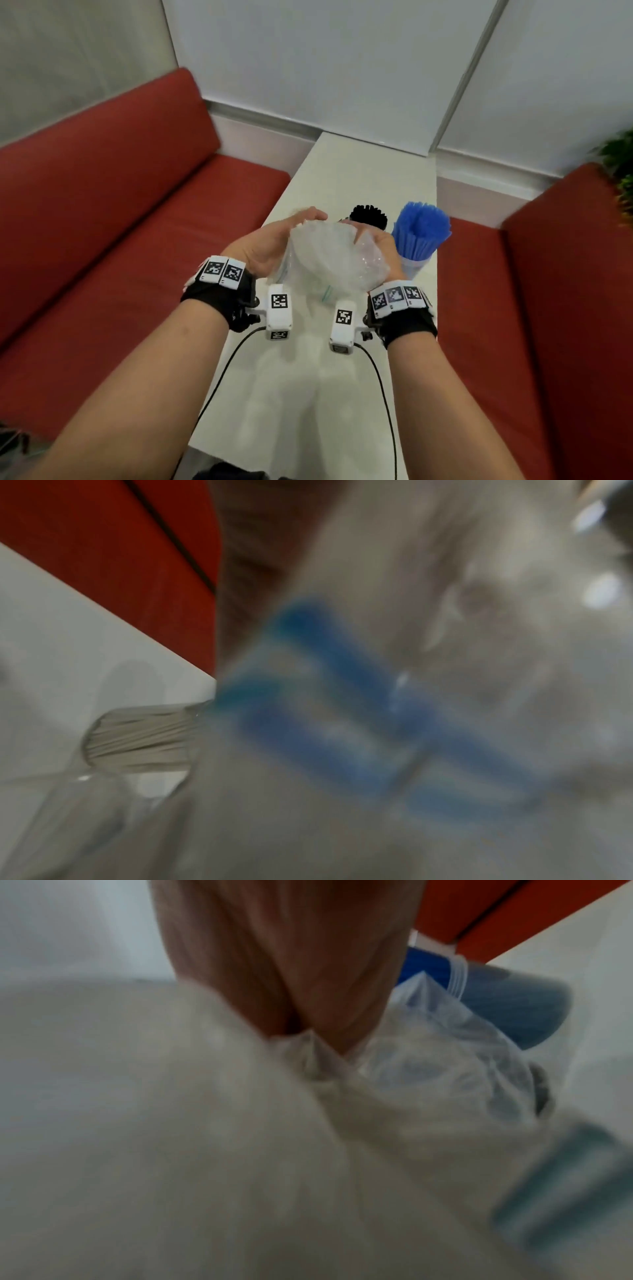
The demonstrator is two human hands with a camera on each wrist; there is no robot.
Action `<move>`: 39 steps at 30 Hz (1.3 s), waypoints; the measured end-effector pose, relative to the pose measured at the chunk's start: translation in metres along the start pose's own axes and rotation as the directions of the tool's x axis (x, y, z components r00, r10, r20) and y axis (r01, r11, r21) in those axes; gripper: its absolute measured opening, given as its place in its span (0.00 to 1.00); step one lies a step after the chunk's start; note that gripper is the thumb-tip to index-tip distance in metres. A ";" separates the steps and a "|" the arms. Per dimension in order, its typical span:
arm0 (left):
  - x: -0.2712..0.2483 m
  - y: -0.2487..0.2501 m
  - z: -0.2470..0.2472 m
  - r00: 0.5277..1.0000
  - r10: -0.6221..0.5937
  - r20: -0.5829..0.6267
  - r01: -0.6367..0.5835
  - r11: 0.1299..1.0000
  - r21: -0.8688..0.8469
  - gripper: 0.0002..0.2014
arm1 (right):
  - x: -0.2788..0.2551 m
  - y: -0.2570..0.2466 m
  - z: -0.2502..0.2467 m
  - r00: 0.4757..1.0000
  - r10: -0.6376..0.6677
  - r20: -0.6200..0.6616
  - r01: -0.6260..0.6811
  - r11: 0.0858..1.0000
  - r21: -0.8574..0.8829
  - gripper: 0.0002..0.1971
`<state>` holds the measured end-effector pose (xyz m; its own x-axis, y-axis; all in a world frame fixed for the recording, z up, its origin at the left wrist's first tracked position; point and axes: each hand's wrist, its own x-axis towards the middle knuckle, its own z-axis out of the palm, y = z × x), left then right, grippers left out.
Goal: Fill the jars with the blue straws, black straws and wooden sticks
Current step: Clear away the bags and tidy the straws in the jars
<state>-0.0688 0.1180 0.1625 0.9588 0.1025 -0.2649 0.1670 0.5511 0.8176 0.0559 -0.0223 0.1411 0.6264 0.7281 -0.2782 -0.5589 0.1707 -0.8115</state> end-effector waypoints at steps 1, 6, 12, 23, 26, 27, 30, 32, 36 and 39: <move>-0.003 0.002 -0.005 1.000 -0.007 -0.017 0.008 0.999 0.038 0.31 | 0.001 0.003 0.014 1.000 -0.016 0.011 0.016 1.000 0.002 0.16; -0.011 0.004 -0.055 0.997 0.018 0.081 -0.025 0.996 0.091 0.43 | 0.016 0.032 0.070 0.995 0.034 0.092 -0.051 0.982 0.182 0.06; -0.038 0.006 -0.121 0.973 0.200 -0.116 -0.182 0.972 0.149 0.37 | 0.038 0.071 0.123 0.952 -0.102 0.288 0.204 0.915 -0.349 0.14; -0.101 -0.007 -0.235 0.729 0.278 -0.626 -0.458 0.877 -0.145 0.20 | 0.084 0.172 0.210 0.813 0.261 0.520 0.171 0.748 -0.642 0.52; -0.118 -0.019 -0.264 0.685 0.219 -0.695 -0.476 0.857 -0.199 0.25 | 0.097 0.207 0.235 0.787 0.269 0.555 0.256 0.676 -0.691 0.48; -0.126 -0.023 -0.274 0.662 0.211 -0.719 -0.479 0.857 -0.190 0.24 | 0.103 0.220 0.239 0.773 0.261 0.578 0.278 0.679 -0.679 0.44; -0.151 -0.049 -0.309 0.631 0.187 -0.753 -0.470 0.864 -0.180 0.19 | 0.126 0.257 0.251 0.703 0.300 0.645 0.358 0.634 -0.686 0.34; -0.166 -0.077 -0.338 0.593 0.165 -0.788 -0.400 0.910 -0.111 0.17 | 0.147 0.286 0.255 0.610 0.384 0.693 0.394 0.612 -0.686 0.24; -0.189 -0.134 -0.387 0.562 0.067 -0.824 -0.188 0.981 -0.049 0.25 | 0.190 0.356 0.259 0.541 0.660 0.521 0.247 0.468 -0.849 0.19; -0.192 -0.179 -0.415 0.621 -0.031 -0.784 -0.102 0.988 -0.120 0.21 | 0.220 0.410 0.256 0.464 0.813 0.351 0.139 0.325 -0.935 0.14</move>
<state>-0.3785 0.3436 -0.1453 0.4098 0.6953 -0.5904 0.0397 0.6331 0.7731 -0.1745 0.3777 -0.1213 -0.3545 0.7100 -0.6085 0.4136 -0.4645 -0.7830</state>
